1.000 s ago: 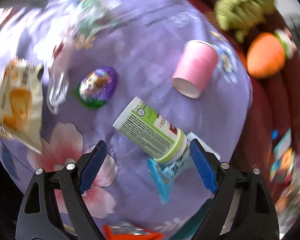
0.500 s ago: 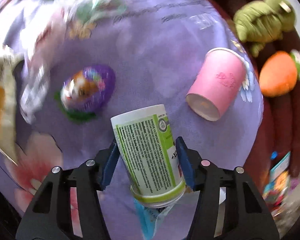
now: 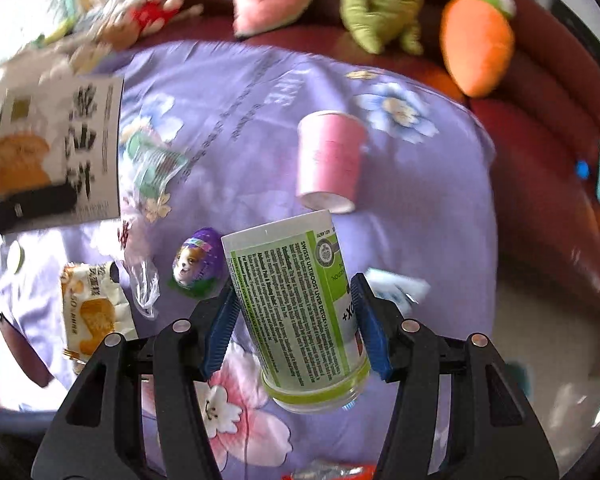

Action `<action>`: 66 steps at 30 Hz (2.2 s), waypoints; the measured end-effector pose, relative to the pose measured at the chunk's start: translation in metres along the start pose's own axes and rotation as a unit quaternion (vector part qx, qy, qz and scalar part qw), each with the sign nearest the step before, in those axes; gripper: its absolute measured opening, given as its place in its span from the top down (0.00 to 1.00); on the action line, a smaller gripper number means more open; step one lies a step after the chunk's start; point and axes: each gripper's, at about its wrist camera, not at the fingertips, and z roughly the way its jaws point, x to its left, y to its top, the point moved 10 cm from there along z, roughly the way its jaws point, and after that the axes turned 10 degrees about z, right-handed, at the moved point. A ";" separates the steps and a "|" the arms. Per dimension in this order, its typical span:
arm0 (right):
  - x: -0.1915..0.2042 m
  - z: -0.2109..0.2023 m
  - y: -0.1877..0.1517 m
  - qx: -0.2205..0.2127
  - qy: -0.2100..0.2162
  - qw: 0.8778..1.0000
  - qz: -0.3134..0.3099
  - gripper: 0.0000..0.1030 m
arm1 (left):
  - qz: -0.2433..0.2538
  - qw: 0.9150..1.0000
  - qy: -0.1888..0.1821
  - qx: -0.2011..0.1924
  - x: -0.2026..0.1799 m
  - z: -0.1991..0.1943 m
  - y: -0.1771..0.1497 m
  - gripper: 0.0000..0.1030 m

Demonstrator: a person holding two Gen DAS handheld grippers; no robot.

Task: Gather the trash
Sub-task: 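Carry both items over the teal bin and open the left tool to drop the box, then open the right tool over the teal bin to drop the supplement bottle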

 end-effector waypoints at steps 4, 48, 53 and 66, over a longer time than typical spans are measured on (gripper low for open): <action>-0.044 -0.030 -0.006 -0.035 0.016 0.996 0.076 0.48 | 0.023 1.000 -0.015 0.015 -0.042 0.019 0.000 0.97; -0.382 -0.090 -0.218 -0.149 -0.014 0.865 0.479 0.48 | 0.251 0.936 -0.036 0.244 -0.343 0.324 -0.092 0.57; -0.382 -0.081 -0.219 -0.140 -0.010 0.865 0.481 0.48 | 0.245 0.934 -0.032 0.256 -0.334 0.329 -0.101 0.56; -0.381 -0.072 -0.215 -0.129 -0.011 0.869 0.478 0.48 | 0.232 0.945 -0.021 0.230 -0.319 0.310 -0.088 0.39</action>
